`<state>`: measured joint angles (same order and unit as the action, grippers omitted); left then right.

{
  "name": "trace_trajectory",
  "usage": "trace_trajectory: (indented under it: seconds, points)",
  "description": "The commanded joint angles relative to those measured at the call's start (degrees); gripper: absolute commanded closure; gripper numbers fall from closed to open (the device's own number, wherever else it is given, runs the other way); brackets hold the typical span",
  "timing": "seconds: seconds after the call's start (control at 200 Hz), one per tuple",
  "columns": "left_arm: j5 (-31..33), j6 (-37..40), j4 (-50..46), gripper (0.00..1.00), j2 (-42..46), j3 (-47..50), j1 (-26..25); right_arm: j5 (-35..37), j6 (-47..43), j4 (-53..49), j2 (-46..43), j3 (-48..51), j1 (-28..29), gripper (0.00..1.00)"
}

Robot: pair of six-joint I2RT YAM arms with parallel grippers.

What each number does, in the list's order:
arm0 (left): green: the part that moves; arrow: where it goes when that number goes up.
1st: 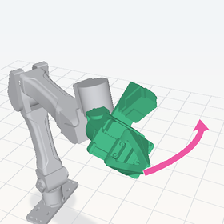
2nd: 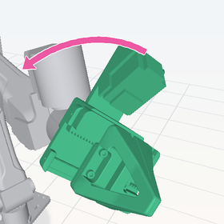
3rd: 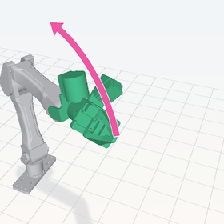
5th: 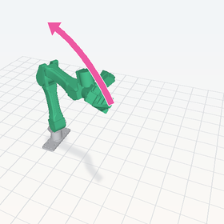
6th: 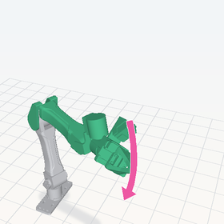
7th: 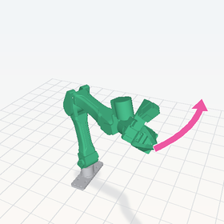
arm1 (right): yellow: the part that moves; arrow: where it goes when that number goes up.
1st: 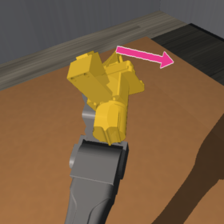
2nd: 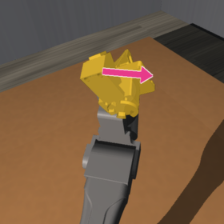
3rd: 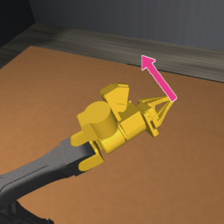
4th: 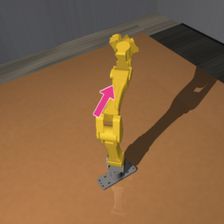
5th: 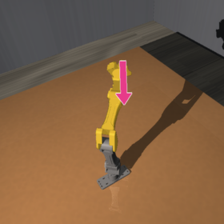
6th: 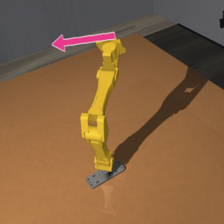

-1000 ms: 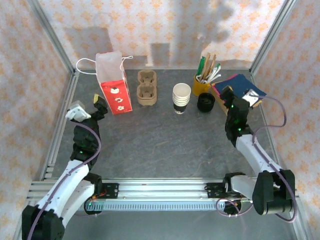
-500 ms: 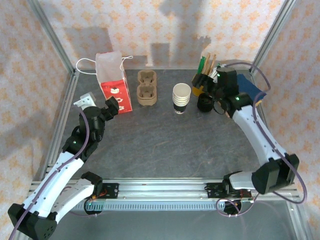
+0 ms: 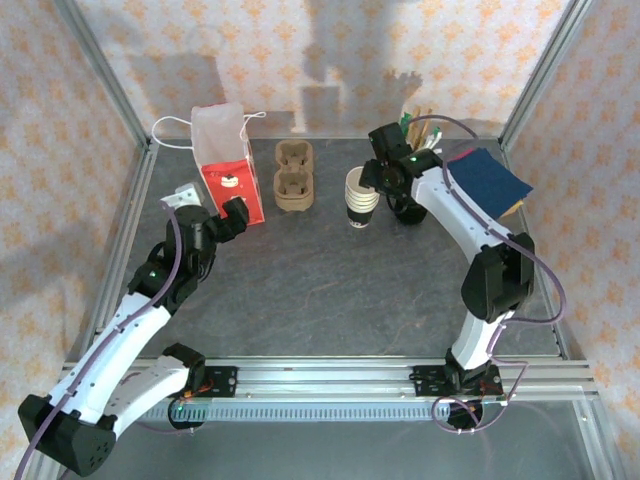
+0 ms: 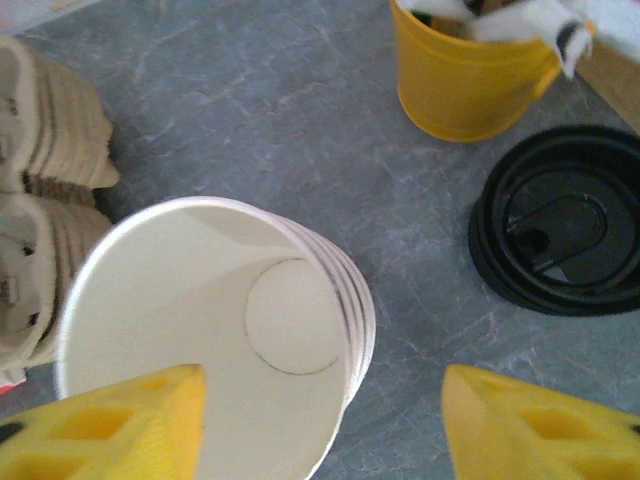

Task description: Pack the takeout coffee

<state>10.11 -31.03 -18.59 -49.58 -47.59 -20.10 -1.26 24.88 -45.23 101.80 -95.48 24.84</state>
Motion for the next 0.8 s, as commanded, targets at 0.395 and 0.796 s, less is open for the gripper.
trace_trajectory:
  seconds: [0.395, 0.796]
  points:
    - [-3.6, 0.5, 6.5, 0.01, 1.5, 4.2, 0.3, 2.8, 0.0, -1.3, 2.1, -2.6, 0.4, 0.64]
    - [-3.5, 1.1, 6.0, 0.01, 2.3, 5.1, 0.3, 2.0, -0.4, -1.9, 3.2, -4.3, 0.4, 0.78]
